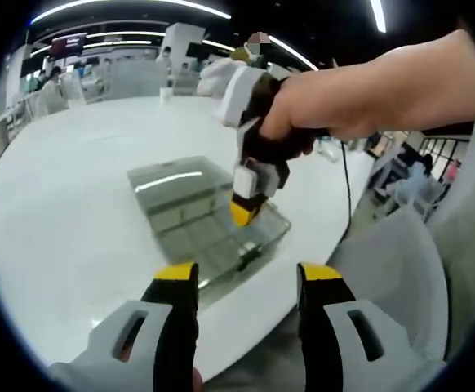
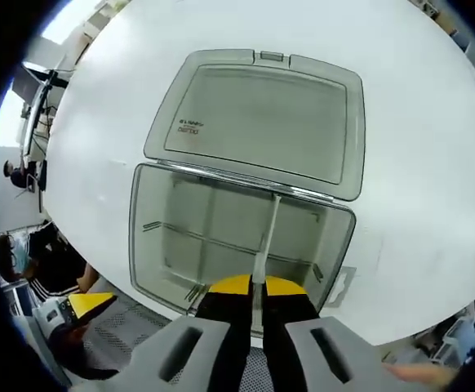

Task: Insert the divider into the dual guide fixture by aligning both edges with the guide slots and pushing it downward to the bottom, including one-sided entry, uneven engagement, binding, and posture correction.

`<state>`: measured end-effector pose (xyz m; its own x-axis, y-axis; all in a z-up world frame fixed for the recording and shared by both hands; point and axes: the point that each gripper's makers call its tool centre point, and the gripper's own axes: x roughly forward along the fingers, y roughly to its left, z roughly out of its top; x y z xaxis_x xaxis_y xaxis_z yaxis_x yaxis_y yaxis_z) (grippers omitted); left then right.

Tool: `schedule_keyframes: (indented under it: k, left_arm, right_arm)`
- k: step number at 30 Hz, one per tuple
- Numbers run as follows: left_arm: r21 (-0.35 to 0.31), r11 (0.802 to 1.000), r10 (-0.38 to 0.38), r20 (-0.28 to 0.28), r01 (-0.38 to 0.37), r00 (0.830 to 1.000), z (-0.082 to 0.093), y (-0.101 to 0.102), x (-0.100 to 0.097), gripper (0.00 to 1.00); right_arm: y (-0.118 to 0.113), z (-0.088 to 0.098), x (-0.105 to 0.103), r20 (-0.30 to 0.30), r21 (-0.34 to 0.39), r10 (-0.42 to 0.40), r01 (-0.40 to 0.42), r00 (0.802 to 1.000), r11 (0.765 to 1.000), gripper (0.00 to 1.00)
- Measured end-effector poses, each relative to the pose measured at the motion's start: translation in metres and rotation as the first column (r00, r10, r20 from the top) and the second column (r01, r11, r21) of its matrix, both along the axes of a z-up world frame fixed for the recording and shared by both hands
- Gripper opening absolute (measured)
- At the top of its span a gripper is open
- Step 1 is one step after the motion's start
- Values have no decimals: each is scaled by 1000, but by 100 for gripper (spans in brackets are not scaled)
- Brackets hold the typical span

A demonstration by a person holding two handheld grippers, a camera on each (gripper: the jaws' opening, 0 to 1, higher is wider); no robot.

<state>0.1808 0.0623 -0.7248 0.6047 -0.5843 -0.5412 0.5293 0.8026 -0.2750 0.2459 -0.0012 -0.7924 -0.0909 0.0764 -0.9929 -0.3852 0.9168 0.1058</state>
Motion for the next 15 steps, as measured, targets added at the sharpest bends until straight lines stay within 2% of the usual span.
schedule_keyframes:
  k: [15]
  left_arm:
    - [5,1000,-5,1,5,1000,0,-2,-1,46]
  right_arm:
    - [2,0,1,51,-27,25,-24,998,999,0]
